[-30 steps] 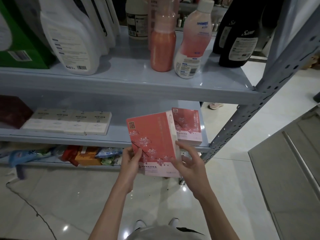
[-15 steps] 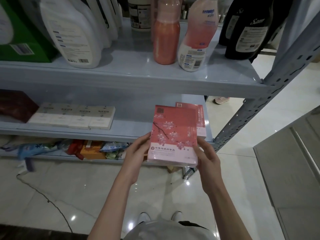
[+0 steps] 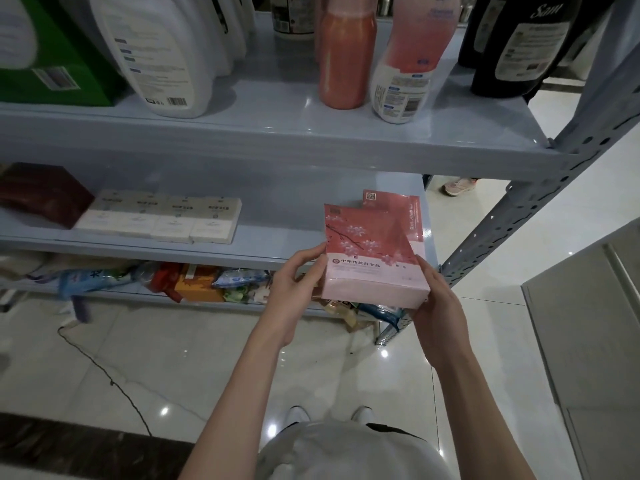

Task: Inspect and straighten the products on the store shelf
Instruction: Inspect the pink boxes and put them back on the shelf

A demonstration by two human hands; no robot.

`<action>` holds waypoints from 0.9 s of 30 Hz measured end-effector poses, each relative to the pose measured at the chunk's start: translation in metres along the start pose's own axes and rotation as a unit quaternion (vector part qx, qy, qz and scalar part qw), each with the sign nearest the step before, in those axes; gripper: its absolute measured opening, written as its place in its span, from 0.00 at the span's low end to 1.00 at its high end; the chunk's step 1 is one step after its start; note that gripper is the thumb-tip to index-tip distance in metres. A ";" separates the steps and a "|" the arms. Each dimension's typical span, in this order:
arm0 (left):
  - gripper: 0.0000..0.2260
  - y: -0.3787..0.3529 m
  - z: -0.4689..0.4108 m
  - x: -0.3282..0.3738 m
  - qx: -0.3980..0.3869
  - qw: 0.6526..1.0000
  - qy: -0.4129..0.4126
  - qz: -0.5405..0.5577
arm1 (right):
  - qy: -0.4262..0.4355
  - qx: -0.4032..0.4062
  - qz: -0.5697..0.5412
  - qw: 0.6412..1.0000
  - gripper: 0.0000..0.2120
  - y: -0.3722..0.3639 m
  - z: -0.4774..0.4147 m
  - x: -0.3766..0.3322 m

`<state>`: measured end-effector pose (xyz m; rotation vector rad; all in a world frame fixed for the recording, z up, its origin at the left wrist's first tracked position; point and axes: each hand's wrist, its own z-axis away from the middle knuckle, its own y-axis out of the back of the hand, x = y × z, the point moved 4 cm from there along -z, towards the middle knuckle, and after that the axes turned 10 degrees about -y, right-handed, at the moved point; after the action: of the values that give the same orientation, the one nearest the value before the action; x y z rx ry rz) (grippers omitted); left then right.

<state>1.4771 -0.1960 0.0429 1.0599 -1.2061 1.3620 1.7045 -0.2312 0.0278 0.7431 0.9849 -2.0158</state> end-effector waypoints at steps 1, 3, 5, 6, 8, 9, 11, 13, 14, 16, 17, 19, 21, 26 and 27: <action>0.12 0.000 0.000 0.000 0.000 1.000 -0.003 -0.003 | -0.002 -0.001 0.006 1.000 0.16 0.000 -0.001 0.000; 0.12 0.000 0.000 0.001 0.002 1.000 -0.003 -0.007 | -0.009 -0.006 0.015 1.000 0.17 0.001 -0.003 0.002; 0.12 -0.001 0.001 0.001 0.001 1.000 -0.001 -0.010 | -0.012 -0.011 0.024 1.000 0.17 0.001 -0.004 0.003; 0.12 -0.001 0.001 0.001 -0.001 1.000 0.001 -0.014 | -0.011 -0.013 0.029 0.999 0.17 0.002 -0.005 0.003; 0.12 -0.001 0.001 0.001 -0.004 1.000 0.006 -0.020 | -0.007 -0.020 0.042 0.999 0.17 0.003 -0.008 0.004; 0.12 -0.001 0.000 0.001 -0.005 1.000 0.006 -0.021 | -0.005 -0.026 0.053 0.998 0.18 0.004 -0.009 0.004; 0.12 -0.001 0.000 0.002 -0.006 1.000 0.005 -0.020 | -0.001 -0.037 0.067 0.997 0.20 0.005 -0.012 0.005; 0.12 -0.001 0.000 0.002 -0.001 1.000 0.002 -0.010 | 0.006 -0.048 0.080 0.996 0.21 0.005 -0.013 0.002; 0.12 0.000 -0.001 0.001 0.003 1.000 0.001 -0.002 | 0.011 -0.053 0.090 0.994 0.21 0.003 -0.013 0.001; 0.12 0.004 0.000 -0.002 0.014 1.000 0.005 0.015 | 0.027 -0.062 0.113 0.991 0.20 -0.001 -0.012 -0.003; 0.12 0.005 0.000 -0.003 0.020 0.999 0.010 0.023 | 0.034 -0.066 0.122 0.990 0.20 -0.004 -0.011 -0.005; 0.13 0.008 0.000 -0.006 0.029 0.998 0.020 0.044 | 0.041 -0.064 0.136 0.988 0.20 -0.009 -0.007 -0.007; 0.13 0.011 0.002 -0.008 0.033 0.996 0.030 0.072 | 0.044 -0.052 0.143 0.987 0.19 -0.013 -0.003 -0.008; 0.14 0.015 0.005 -0.009 0.032 0.994 0.039 0.095 | 0.052 -0.045 0.150 0.986 0.17 -0.020 0.006 -0.010; 0.14 0.016 0.005 -0.008 0.030 0.994 0.037 0.093 | 0.049 -0.044 0.148 0.987 0.17 -0.021 0.008 -0.011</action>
<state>1.4626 -0.2020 0.0331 0.9481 -1.2404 1.5765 1.6920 -0.2250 0.0478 0.8900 0.9515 -1.6827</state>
